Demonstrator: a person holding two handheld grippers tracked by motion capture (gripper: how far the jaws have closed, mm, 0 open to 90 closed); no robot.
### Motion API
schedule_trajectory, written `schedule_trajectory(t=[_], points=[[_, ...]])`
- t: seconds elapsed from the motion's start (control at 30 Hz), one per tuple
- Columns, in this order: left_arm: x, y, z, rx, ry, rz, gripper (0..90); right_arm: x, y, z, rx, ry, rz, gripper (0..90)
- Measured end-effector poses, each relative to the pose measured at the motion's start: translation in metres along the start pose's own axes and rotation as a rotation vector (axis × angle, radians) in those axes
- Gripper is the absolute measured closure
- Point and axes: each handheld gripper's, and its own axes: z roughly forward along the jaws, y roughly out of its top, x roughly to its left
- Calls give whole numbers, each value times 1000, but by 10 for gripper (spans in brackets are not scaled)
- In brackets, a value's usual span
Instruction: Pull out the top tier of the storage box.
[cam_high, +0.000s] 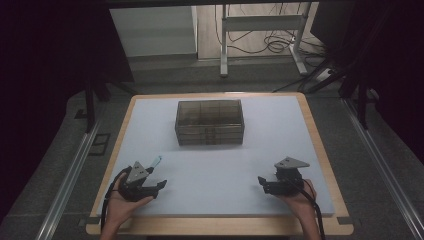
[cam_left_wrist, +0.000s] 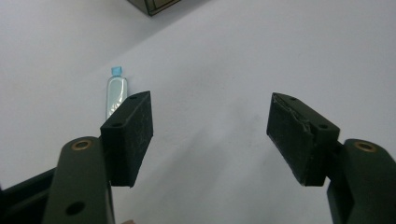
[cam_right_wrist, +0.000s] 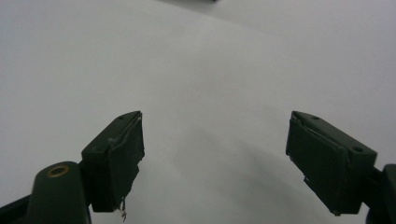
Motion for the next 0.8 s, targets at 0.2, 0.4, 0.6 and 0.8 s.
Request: schedule_trajectory(t=[0.2,0.4,0.6,0.8], points=[[0,-1,-1,-2,15,7,353,-3,-3,-1,-4,-2,45,192],[0,-2,-2,-11,41,8,369,-5,-2,-5,-17,5,70,192],[-3,3,-2,-4,61,31,370,-9,-2,-9,-31,1,72,191],[-4,4,1,15,85,32,373,-14,-4,-15,-45,14,79,191]])
